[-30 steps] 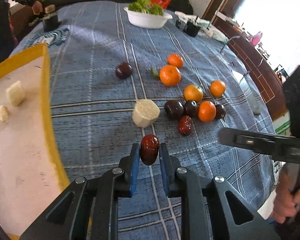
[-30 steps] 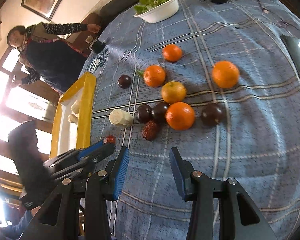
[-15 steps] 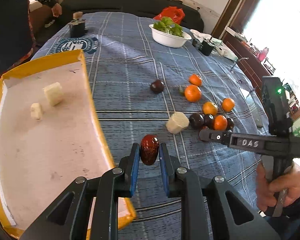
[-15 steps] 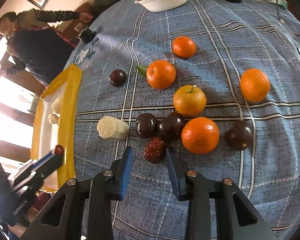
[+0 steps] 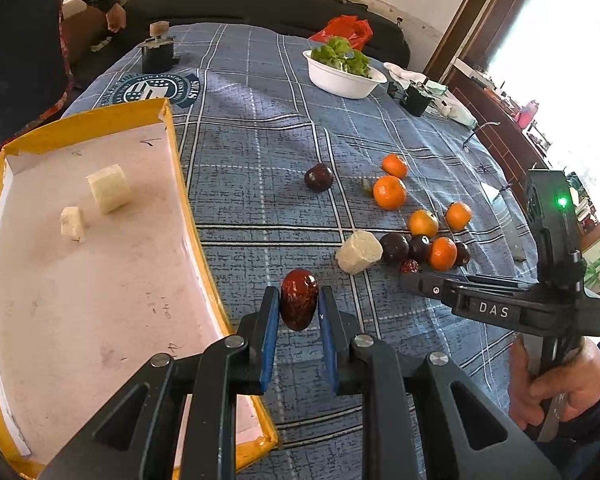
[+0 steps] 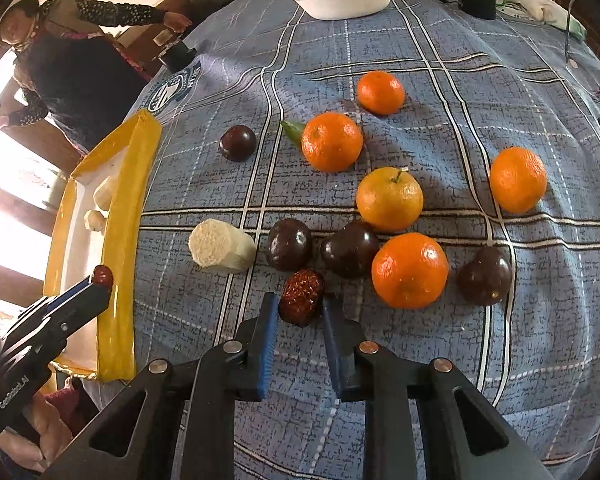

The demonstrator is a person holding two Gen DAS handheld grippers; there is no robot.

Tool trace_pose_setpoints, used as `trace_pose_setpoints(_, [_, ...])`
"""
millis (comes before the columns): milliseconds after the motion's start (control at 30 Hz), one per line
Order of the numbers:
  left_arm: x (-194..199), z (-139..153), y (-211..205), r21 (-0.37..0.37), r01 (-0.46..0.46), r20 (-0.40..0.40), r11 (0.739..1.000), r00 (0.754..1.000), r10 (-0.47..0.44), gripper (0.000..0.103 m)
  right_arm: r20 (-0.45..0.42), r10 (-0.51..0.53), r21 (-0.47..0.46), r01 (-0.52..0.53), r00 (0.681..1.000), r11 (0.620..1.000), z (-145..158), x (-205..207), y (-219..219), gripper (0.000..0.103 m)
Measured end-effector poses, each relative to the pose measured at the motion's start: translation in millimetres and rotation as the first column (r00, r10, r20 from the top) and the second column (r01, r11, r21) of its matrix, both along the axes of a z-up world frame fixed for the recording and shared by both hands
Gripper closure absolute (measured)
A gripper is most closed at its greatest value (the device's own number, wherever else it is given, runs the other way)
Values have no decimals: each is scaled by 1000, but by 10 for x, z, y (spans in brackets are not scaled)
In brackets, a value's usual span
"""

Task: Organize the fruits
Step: 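Lift the red date with the left gripper while the right gripper grasps a red date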

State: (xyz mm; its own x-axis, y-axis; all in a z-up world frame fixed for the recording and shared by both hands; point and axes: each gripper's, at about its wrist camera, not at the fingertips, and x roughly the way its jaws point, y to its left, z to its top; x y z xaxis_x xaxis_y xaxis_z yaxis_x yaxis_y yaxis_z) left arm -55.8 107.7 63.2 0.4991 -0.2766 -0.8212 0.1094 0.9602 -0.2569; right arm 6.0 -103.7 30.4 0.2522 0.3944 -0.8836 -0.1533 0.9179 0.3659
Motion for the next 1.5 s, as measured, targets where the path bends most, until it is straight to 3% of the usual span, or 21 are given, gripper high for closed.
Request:
trace_pose_setpoints(700, [-74,17,-104,-16,12,7,1000,1000,-12,84,48,4,38,-6,999,999,239,-248,-94,79])
trace_pose_setpoints(1500, [-141,149,362,-57,-82,51,995,995,85,84,106,77,31,-80,991,996,499,-281,266,79])
